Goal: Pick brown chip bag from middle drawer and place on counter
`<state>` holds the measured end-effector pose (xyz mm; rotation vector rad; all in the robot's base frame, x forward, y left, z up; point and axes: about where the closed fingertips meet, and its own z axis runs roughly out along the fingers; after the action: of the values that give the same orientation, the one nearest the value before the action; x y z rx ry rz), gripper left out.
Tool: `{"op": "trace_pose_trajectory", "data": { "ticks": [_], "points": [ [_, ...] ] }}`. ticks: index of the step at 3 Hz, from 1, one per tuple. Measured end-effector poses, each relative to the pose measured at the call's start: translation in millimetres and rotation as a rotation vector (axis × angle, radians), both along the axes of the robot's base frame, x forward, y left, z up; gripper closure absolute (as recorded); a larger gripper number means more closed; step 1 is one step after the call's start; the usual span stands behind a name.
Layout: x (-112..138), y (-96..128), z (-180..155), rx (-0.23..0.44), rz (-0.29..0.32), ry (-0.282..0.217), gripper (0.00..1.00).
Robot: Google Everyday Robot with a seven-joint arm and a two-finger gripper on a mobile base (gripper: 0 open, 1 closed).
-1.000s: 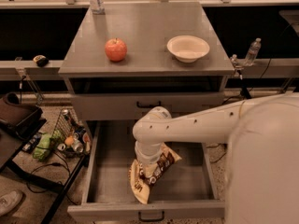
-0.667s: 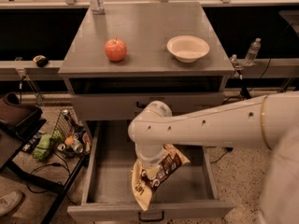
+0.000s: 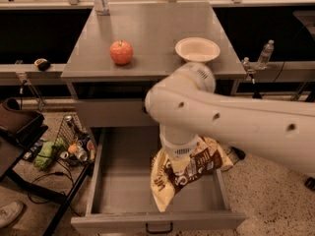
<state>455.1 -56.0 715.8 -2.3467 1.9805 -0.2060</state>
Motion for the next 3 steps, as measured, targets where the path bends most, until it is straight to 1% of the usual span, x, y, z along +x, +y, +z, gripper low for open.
{"op": "trace_pose_trajectory", "data": {
  "ticks": [1,2,3],
  "points": [
    [10.6,-20.6,88.9,0.015,-0.04,-0.069,1.0],
    [29.8,-28.4,172.6,0.015,-0.072,-0.137,1.0],
    [29.7,-28.4,172.3,0.014,-0.072,-0.136,1.0]
  ]
}}
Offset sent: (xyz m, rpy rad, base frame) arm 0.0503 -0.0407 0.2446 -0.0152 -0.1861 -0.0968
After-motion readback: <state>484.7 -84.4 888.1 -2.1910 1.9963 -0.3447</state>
